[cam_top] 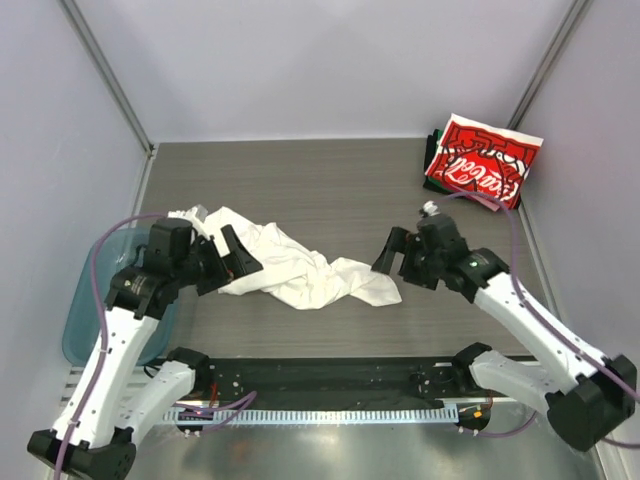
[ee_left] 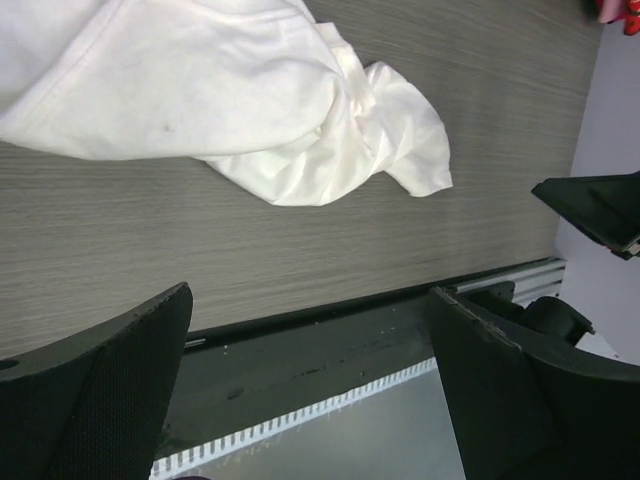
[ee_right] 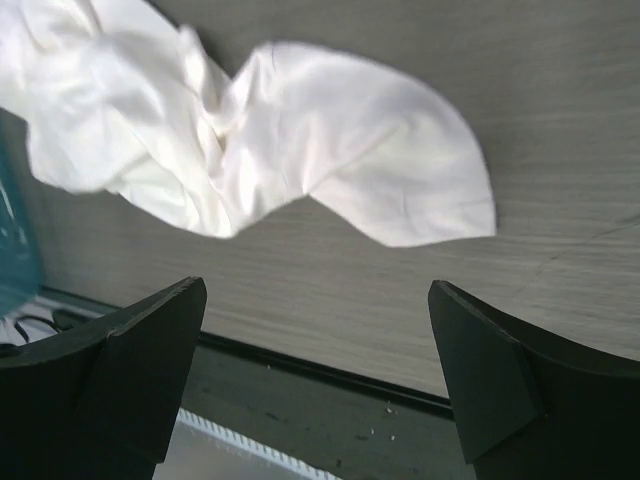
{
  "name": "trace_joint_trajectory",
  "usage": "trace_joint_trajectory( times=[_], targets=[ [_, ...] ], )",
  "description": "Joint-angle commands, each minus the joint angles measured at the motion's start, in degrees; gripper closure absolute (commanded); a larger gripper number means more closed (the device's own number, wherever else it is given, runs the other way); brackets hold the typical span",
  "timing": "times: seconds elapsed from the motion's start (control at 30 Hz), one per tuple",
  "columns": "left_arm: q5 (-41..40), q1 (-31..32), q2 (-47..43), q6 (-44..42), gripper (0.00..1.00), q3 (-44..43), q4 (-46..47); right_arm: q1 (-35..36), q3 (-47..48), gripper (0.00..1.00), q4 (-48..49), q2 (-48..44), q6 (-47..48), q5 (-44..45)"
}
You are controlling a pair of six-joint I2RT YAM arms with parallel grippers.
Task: Fold and stack the t-shirts
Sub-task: Move the tshirt to the center of the board, then flatten the tshirt out
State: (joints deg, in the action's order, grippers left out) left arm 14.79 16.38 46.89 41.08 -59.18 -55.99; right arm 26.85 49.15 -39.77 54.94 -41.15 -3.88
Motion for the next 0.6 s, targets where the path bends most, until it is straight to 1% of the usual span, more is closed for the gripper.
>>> trace_joint_trajectory(
  times=[0.0,0.07,0.1,0.17,0.23,0.27,0.37,0.47,0.57],
  targets=[
    [-2.0,0.1,1.6,-0.7,0.00,5.8,3.3,6.1,-1.9,0.00,6.1,5.0,-3.2,-0.6],
    [-4.1,0.0,2.3,0.3,0.00,7.8,5.2,10.1,-2.1,0.00,7.1,8.0,-3.9,2.5],
    [-5.7,0.0,2.7,0.6,0.00,9.2,5.6,10.8,-2.2,0.00,7.6,9.6,-4.3,3.1],
    [-11.6,0.1,3.6,1.8,0.00,9.9,5.5,11.6,-3.2,0.00,10.5,12.8,-4.6,2.7],
    [-14.4,0.1,5.1,3.5,0.01,11.2,5.9,11.8,-4.1,0.00,12.9,15.0,-4.6,2.7],
    [-18.6,0.0,5.7,4.7,0.02,12.0,6.3,11.8,-4.4,0.00,13.4,15.8,-4.6,3.3],
    [-23.3,-0.1,8.8,8.0,0.02,14.3,8.3,11.7,-4.5,0.00,14.9,19.6,-3.5,3.6],
    [-25.2,-0.1,11.9,9.6,0.01,16.6,12.7,11.8,-4.6,0.00,17.6,23.5,-3.1,3.0],
    [-25.2,-0.4,16.0,10.8,0.02,18.6,19.2,11.8,-4.2,0.00,19.6,27.1,-2.4,2.6]
  ],
)
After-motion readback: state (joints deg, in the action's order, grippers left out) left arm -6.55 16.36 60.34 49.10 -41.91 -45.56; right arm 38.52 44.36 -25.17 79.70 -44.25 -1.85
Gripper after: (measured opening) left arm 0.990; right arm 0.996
